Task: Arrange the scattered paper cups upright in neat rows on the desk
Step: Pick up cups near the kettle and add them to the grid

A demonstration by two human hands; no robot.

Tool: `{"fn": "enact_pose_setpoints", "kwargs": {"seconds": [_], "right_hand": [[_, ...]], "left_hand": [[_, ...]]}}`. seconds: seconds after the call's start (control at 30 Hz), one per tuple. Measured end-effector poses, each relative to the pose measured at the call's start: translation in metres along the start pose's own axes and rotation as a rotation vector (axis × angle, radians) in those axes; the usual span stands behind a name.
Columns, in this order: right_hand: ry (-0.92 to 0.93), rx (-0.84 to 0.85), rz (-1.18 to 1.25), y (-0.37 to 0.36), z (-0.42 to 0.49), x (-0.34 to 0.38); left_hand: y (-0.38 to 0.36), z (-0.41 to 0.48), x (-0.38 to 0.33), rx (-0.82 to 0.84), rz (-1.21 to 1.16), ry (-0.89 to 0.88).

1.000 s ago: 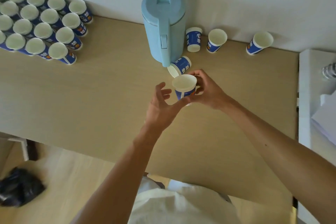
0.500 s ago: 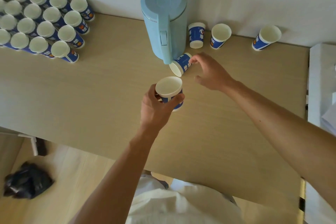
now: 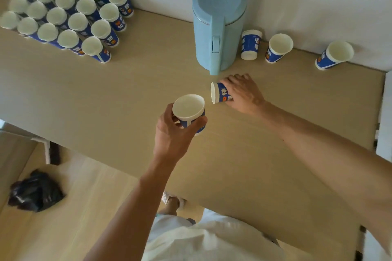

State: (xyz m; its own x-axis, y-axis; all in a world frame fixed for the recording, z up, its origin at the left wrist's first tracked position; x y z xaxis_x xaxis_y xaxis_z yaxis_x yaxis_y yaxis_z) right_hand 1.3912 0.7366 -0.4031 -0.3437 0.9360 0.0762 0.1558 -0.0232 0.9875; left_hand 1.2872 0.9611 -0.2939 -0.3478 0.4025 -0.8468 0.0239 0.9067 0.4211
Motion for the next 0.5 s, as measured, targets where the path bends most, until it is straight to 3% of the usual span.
{"fn": "enact_pose_setpoints", "kwargs": {"seconds": [0.13, 0.3, 0.5], "right_hand": [[-0.157, -0.009, 0.172, 0.001, -0.021, 0.023], [-0.447, -0.184, 0.884, 0.017, -0.054, 0.07], [-0.488, -0.315, 1.235, 0.053, -0.067, 0.163]], "left_hand": [[0.022, -0.006, 0.007, -0.037, -0.022, 0.002], [0.061, -0.016, 0.015, -0.071, -0.067, -0.022], [0.131, -0.037, 0.025, -0.193, -0.163, -0.051]]}}
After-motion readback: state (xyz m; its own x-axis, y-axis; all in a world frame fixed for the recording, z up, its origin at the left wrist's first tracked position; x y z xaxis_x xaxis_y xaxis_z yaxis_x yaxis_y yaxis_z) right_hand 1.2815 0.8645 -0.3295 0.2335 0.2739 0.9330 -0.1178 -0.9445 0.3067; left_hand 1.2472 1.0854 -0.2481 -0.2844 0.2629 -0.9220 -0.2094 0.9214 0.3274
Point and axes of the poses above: each hand's wrist, its own z-axis towards the middle knuckle, its own y-axis out of the back of the hand, x = y × z, the point moved 4 cm from there along z, towards the middle knuckle, and after that the axes turned 1 degree about z, right-handed, at the moved point
